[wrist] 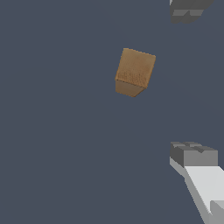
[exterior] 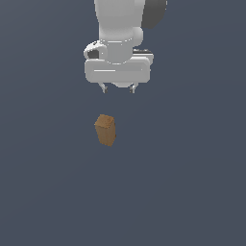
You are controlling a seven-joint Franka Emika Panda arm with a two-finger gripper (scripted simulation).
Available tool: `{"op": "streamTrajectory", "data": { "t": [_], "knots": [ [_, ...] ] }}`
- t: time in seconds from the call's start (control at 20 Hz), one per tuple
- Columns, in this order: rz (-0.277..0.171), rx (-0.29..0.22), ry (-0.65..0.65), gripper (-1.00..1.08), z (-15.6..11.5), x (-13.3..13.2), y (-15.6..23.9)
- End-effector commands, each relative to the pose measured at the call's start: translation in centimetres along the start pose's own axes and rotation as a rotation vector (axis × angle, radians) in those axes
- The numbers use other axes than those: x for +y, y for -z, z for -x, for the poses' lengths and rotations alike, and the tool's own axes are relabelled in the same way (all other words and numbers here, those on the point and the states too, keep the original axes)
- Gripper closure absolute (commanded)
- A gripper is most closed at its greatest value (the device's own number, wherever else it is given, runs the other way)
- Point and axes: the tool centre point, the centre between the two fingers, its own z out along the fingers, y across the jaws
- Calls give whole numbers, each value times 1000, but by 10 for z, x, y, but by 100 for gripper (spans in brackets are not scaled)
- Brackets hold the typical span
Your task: Pick up the object and move it to a goal position.
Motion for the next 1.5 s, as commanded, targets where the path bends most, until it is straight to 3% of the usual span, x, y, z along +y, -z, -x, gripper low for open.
{"op": "streamTrajectory", "data": {
  "t": [0.0,0.45,0.85,1.15,1.45],
  "knots": [
    [0,0,0,-92,0,0,0],
    [12,42,35,-92,-6,-9,13],
    [12,39,23,-92,-6,-7,8],
    [10,20,-43,-92,-9,10,-24],
    [12,-15,-165,-92,-9,40,-82]
  ]
}}
